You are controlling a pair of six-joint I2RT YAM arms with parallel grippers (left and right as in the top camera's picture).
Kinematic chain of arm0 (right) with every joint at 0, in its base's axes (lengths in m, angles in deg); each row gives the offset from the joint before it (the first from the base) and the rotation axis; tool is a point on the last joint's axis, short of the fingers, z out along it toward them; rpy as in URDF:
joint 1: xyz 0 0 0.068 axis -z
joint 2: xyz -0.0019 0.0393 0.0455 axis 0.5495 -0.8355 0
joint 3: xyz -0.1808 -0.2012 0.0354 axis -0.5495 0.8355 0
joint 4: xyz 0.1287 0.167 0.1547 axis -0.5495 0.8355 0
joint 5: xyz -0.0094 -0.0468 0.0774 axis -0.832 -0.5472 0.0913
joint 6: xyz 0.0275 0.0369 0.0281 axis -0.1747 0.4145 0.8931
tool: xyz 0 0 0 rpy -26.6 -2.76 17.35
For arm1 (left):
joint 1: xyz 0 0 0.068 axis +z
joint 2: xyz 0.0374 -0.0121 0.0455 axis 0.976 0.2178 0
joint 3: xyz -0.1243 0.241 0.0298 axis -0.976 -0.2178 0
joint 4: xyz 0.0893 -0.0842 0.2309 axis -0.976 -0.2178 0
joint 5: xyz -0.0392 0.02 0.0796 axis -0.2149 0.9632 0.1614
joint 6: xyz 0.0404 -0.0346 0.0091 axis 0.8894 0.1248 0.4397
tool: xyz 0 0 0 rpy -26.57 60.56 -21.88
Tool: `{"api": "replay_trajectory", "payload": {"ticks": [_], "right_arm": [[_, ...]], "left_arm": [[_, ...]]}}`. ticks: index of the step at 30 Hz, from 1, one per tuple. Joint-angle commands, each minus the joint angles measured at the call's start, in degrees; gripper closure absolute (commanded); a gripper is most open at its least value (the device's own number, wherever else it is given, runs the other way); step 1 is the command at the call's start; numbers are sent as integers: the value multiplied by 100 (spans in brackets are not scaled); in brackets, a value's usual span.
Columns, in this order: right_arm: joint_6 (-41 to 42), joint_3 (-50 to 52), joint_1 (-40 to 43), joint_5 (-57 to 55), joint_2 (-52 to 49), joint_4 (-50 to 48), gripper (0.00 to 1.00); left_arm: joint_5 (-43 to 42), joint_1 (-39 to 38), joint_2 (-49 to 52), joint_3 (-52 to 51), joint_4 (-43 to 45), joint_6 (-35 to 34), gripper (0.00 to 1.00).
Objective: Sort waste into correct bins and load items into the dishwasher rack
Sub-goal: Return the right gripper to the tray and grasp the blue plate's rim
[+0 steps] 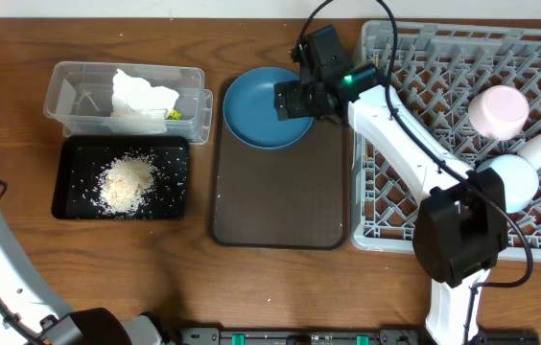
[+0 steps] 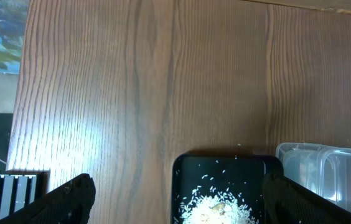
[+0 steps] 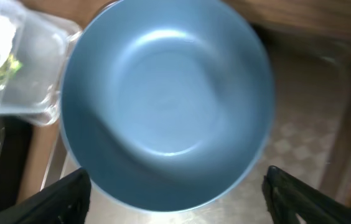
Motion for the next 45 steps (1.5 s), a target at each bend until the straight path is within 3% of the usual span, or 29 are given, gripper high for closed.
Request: {"api": "replay_trajectory", "payload": {"ticks": [1,4,18,22,27,45], "right_arm": [[439,-118,55,-595,120,-11,19],[595,-118,59,-1064,-20,-87,24],[723,-118,70,-914,-859,-275,32],[723,-118,70,-990,-859,-203,43],[723,-96,72,-1401,-861,162,66],[629,-63,127,-1438,-859,533,62]], "left_arm": [[50,24,48,31,-17,-52,11],[50,24,48,31,-17,-52,11],[50,24,48,31,-17,-52,11],[50,24,48,31,-17,-52,11],[50,24,48,31,-17,-52,11],[50,24,48,31,-17,-52,11]]}}
